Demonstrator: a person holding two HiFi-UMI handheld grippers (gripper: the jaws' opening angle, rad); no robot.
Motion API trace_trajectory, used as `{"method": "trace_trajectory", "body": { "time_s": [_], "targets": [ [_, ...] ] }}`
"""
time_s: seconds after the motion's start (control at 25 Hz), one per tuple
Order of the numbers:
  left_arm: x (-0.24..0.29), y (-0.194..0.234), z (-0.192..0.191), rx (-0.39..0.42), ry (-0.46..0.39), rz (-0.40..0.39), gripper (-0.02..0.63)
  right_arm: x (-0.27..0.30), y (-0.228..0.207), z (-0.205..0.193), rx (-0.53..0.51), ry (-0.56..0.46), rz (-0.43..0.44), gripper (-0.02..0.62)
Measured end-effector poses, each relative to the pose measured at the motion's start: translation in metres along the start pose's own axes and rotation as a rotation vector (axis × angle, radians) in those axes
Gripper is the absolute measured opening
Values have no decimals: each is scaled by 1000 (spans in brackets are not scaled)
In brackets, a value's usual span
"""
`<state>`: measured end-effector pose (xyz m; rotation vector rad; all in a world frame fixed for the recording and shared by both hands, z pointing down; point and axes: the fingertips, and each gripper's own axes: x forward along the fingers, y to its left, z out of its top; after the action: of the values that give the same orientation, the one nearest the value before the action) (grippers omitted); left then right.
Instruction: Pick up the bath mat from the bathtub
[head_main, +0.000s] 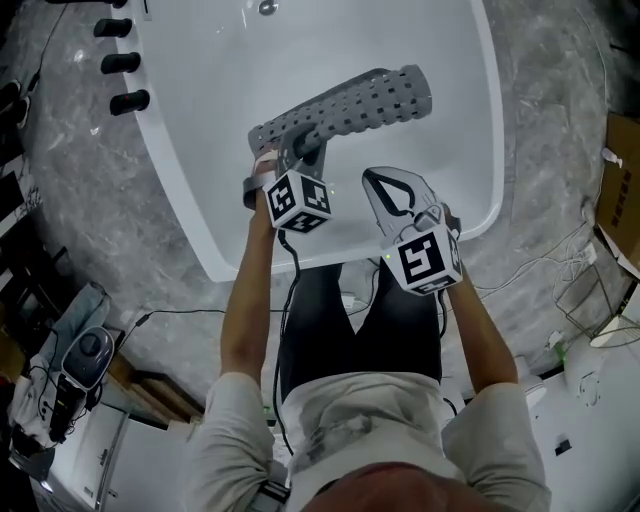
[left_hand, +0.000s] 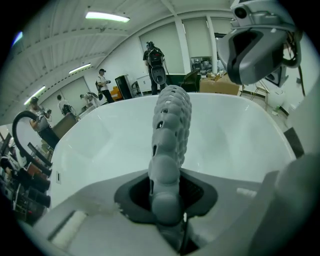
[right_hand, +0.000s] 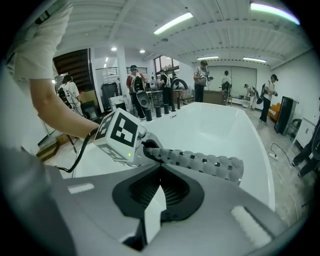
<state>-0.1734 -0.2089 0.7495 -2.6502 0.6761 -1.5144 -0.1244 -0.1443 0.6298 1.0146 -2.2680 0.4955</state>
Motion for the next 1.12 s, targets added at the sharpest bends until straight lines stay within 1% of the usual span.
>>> {"method": "trace_trajectory", "body": {
  "time_s": [0.16, 0.32, 0.48, 0.72, 0.88, 1.12],
  "targets": [
    [-26, 10, 21, -16, -17, 21, 95, -16, 0, 19, -7, -12, -10, 3],
    [-43, 19, 58, -53, -36, 36, 95, -43, -18, 37, -22, -19, -23, 3],
    [-69, 40, 76, -91, -63, 70, 95, -55, -26, 61, -44, -40, -48, 3],
    [-127, 68, 108, -124, -131, 121, 95, -81, -33, 111, -67, -83, -104, 3],
    [-162, 84, 121, -139, -160, 151, 95, -94, -31, 142, -82, -113, -126, 3],
    [-224, 106, 146, -169, -227, 195, 95, -129, -25, 185, -135, -152, -160, 3]
  ]
}}
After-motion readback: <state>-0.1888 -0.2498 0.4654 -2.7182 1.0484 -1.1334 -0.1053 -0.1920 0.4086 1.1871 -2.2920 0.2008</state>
